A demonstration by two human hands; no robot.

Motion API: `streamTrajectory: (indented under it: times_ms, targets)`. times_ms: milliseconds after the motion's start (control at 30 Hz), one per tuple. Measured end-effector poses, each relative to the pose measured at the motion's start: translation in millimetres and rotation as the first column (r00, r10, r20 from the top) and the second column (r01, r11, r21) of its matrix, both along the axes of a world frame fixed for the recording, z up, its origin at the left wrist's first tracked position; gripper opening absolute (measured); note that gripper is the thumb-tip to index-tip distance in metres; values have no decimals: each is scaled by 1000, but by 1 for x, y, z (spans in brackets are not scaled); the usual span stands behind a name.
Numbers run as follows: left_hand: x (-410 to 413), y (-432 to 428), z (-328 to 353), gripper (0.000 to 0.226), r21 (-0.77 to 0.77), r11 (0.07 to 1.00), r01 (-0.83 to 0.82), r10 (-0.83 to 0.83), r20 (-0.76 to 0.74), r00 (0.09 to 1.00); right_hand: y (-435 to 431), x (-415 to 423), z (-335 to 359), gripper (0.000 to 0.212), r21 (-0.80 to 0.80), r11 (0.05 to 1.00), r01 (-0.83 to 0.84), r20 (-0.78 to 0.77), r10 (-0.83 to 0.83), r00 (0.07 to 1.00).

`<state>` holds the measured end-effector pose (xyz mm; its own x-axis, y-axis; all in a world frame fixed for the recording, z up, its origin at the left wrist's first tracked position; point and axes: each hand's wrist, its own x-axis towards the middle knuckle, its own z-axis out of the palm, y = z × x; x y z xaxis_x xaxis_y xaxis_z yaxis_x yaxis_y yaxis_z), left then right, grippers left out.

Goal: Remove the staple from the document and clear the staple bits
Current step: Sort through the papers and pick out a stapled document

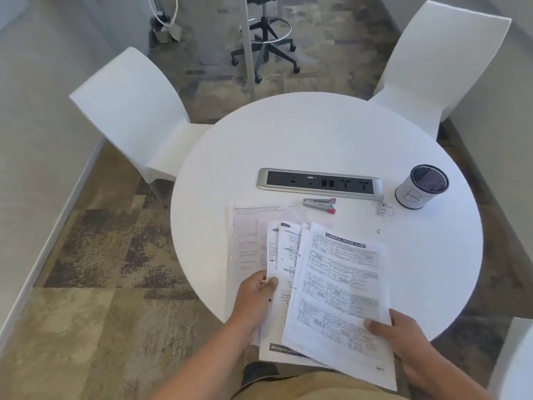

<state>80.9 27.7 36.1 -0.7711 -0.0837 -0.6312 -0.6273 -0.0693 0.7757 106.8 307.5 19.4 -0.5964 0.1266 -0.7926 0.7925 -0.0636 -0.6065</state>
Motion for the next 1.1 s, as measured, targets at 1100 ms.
streamTrajectory:
  times_ms: [1100]
  targets:
    - [-24, 9, 50, 80, 745, 647, 162, -95, -133, 987, -18, -30, 84, 38, -272, 962, -4, -161, -41, 986]
